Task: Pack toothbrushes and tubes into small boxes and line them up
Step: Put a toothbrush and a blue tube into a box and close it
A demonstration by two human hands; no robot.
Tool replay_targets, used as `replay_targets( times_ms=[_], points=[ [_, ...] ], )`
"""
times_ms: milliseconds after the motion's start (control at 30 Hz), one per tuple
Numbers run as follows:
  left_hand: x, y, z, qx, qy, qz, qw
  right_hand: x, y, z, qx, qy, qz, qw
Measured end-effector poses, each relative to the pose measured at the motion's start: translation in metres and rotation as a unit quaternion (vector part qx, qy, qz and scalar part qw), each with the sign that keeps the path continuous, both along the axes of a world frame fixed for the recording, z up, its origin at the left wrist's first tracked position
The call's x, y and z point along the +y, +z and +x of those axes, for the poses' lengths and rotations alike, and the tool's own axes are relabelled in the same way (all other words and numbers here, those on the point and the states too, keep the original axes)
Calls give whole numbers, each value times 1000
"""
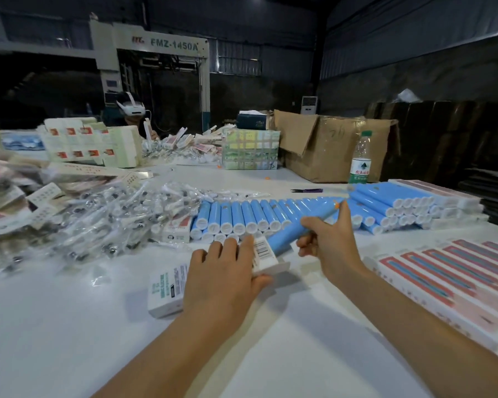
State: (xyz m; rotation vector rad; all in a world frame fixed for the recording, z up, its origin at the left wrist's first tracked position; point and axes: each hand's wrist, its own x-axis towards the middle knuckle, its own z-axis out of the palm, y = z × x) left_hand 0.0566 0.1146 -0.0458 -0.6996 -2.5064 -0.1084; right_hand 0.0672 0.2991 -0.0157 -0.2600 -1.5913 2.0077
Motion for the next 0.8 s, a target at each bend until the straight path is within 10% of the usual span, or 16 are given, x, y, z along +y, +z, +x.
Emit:
replay_targets(
  times_ms=[267,433,800],
  points=[
    [-6,-2,9,-8,25,30,999,-6,-11,18,24,-19,55,998],
    [-8,2,7,-19,29,39,999,-19,-25,20,-18,-17,265,964],
    [-4,-1,13,-36,4,-26,999,-7,-6,4,-33,-50,284,957]
  ],
)
